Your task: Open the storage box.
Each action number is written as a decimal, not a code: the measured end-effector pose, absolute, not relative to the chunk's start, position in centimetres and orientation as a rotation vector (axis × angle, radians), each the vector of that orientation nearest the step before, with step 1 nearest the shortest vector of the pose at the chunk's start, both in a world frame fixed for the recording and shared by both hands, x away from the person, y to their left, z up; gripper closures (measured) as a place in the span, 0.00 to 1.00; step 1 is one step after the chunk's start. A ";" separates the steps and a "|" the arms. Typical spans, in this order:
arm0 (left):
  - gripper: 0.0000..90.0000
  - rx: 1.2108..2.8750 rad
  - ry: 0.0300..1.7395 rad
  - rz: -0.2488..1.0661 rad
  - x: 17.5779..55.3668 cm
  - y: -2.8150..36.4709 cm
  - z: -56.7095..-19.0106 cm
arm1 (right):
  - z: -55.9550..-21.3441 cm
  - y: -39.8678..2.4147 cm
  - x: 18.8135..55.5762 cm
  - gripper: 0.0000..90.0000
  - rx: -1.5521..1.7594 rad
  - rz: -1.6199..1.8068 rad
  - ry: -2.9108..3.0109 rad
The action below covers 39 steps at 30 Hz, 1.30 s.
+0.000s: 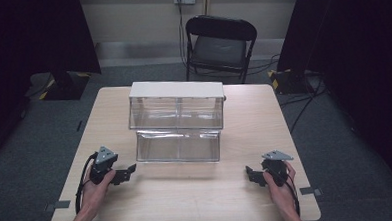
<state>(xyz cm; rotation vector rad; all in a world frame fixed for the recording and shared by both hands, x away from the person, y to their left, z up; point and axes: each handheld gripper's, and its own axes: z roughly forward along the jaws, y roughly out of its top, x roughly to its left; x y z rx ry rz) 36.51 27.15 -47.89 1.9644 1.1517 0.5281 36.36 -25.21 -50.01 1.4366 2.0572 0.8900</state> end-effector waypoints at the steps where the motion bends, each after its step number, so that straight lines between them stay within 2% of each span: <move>1: 0.18 1.977 1.141 0.527 36.5 27.0 -47.8 | -50.0 -25.2 36.4 0.14 1.438 0.891 2.059; 5: 0.19 1.967 1.138 0.484 36.5 26.7 -47.8 | -50.0 -25.2 36.4 0.14 1.438 0.890 2.059; 12: 0.18 1.964 1.126 0.505 36.9 26.1 -47.4 | -50.0 -25.2 36.4 0.14 1.438 0.890 2.059; 39: 0.17 1.937 1.049 0.424 37.2 24.5 -46.9 | -50.0 -25.2 36.4 0.14 1.439 0.890 2.059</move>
